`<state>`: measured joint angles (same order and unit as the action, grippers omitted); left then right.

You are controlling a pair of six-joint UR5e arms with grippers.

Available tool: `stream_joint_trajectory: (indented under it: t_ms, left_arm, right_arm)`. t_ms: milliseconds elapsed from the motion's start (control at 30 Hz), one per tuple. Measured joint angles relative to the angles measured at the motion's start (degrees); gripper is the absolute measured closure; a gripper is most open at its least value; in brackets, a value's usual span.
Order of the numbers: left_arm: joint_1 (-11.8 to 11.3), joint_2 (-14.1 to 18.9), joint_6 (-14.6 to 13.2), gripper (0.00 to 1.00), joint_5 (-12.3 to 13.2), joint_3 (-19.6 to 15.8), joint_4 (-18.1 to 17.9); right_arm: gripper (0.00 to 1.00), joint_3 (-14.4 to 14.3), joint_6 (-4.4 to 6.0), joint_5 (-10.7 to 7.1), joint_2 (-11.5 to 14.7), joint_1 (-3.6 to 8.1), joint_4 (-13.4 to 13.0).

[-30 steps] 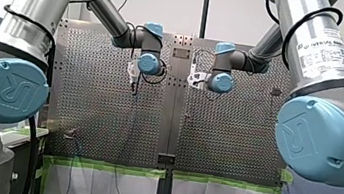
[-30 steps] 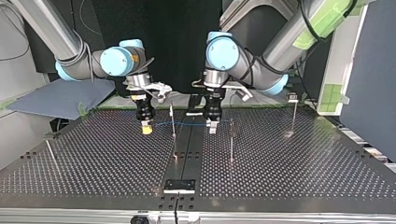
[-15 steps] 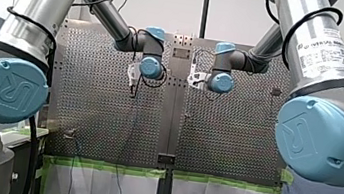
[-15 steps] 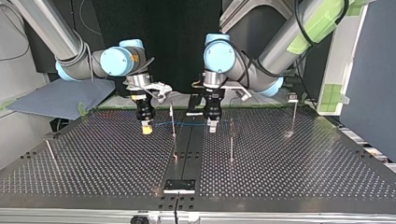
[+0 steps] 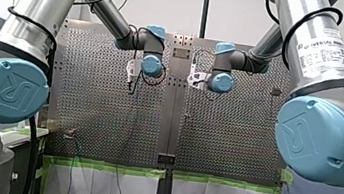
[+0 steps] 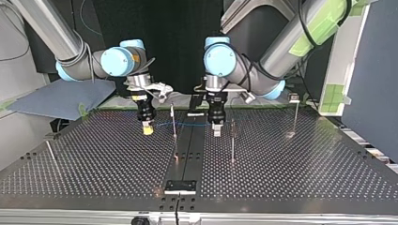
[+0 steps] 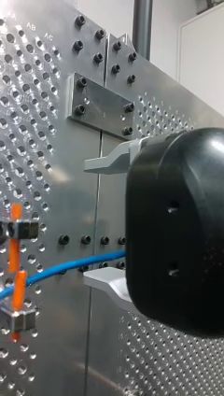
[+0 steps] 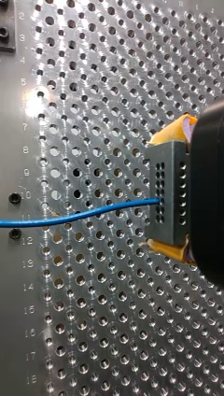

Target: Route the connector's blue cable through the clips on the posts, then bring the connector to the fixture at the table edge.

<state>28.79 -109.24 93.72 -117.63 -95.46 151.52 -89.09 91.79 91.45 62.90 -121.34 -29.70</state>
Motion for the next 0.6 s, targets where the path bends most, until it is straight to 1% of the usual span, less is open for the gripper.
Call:
stream_joint_trajectory:
  t_ms: [267, 600]
  left_arm:
    - [0.4, 0.0, -0.5, 0.0, -0.2, 0.9, 0.4]
    - [0.5, -0.4, -0.4, 0.0, -0.3, 1.9, 2.3]
  right_arm:
    - [1.0, 0.0, 0.01, -0.15, 0.0, -0.13, 0.1]
    - [1.0, 0.0, 0.14, -0.45, 0.0, 0.0, 0.2]
